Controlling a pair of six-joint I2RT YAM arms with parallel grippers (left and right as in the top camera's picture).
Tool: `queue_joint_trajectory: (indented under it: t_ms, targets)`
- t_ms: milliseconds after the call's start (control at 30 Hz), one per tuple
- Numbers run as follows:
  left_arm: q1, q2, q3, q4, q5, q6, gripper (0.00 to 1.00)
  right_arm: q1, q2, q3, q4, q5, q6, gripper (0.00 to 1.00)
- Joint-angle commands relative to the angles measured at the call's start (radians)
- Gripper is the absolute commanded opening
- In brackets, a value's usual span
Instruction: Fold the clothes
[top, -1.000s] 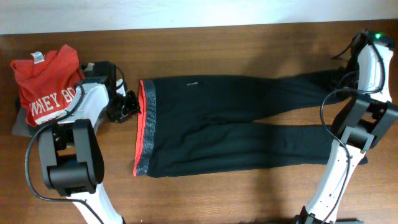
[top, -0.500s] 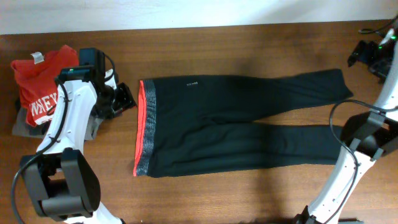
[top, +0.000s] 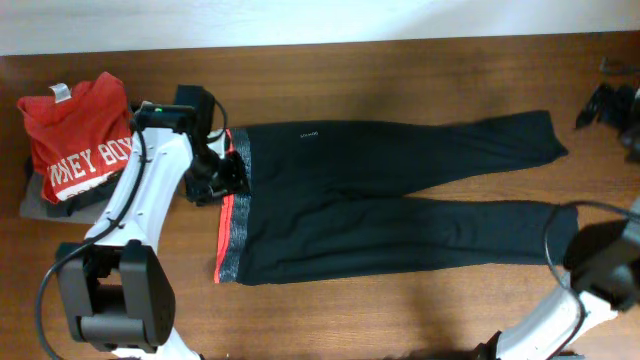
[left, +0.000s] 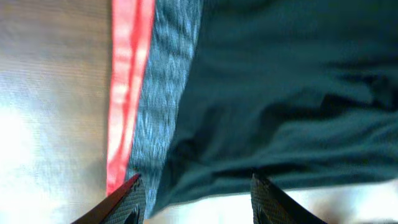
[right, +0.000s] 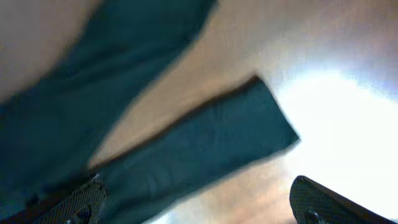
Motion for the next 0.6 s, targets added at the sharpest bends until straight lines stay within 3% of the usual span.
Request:
queue_joint_trajectory:
  t_ms: [0,300,567]
  targets:
    - [-0.019,-0.018,0.009,-0.055,-0.018,0.019,0.55,-0.011,-0.093,-0.178,-0.006,0.019,-0.011,0.99]
    - [-0.093,-0.084,0.007,-0.207,-0.071,0.018,0.59,-0.025,-0.341,-0.510,0.009,-0.055,-0.011,0.99]
    - [-0.134,-0.253,-0.045,-0.217,-0.138,-0.046,0.59,-0.027,-0.585,-0.852,0.121,-0.095,-0.004,0.99]
